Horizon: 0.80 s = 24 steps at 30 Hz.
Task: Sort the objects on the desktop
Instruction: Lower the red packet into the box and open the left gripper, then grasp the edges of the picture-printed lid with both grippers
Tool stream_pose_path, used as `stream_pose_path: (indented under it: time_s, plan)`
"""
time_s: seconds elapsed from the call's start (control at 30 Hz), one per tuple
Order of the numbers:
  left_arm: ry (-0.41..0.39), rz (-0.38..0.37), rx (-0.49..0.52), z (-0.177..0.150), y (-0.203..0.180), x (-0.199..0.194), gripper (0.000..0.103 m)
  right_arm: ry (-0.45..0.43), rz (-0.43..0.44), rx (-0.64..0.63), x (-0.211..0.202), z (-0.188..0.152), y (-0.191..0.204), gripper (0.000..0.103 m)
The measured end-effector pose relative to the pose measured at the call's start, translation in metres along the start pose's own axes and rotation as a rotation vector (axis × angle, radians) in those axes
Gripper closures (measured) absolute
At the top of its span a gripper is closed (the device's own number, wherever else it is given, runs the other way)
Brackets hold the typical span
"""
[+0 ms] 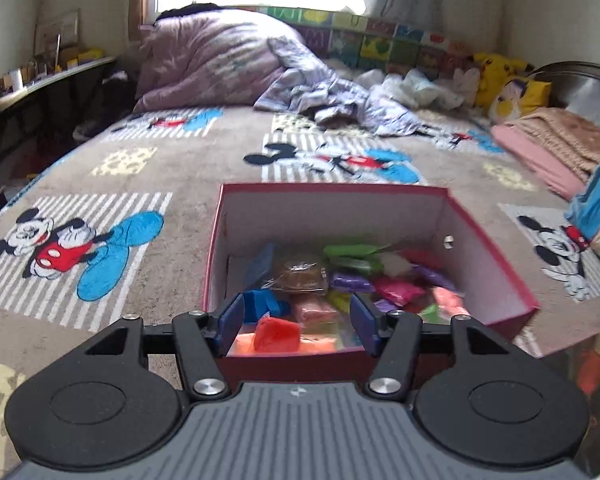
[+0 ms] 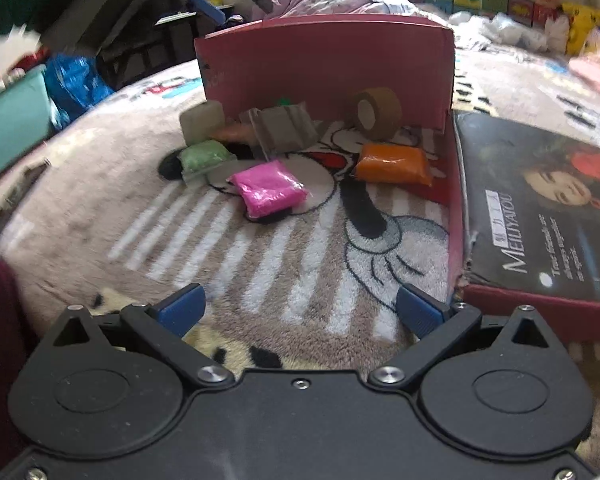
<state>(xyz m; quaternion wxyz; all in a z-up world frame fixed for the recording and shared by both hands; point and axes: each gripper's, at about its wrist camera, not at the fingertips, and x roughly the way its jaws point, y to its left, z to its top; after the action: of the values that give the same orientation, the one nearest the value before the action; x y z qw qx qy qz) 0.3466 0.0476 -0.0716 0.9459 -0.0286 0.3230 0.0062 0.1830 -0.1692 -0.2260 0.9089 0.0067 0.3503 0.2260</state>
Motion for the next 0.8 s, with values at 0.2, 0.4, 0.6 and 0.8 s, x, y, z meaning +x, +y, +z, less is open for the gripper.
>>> stream_pose_path:
  time_s: [0.2,0.4,0.6,0.8]
  plan:
    - [-0.037,-0.071,-0.032,-0.023,-0.009,-0.035,0.046,-0.055,0.137,0.180,-0.042,0.007,-0.015,0.001]
    - [-0.026,-0.169,-0.077,-0.059,-0.025,-0.054,0.046,-0.146,0.101,0.270,-0.086,0.015,-0.040,0.001]
    - [0.031,-0.272,-0.085,-0.100,-0.056,-0.051,0.046,-0.189,0.003,0.342,-0.121,0.032,-0.104,0.001]
    - [0.104,-0.397,-0.069,-0.140,-0.095,-0.038,0.042,-0.204,-0.220,0.335,-0.143,0.039,-0.164,0.001]
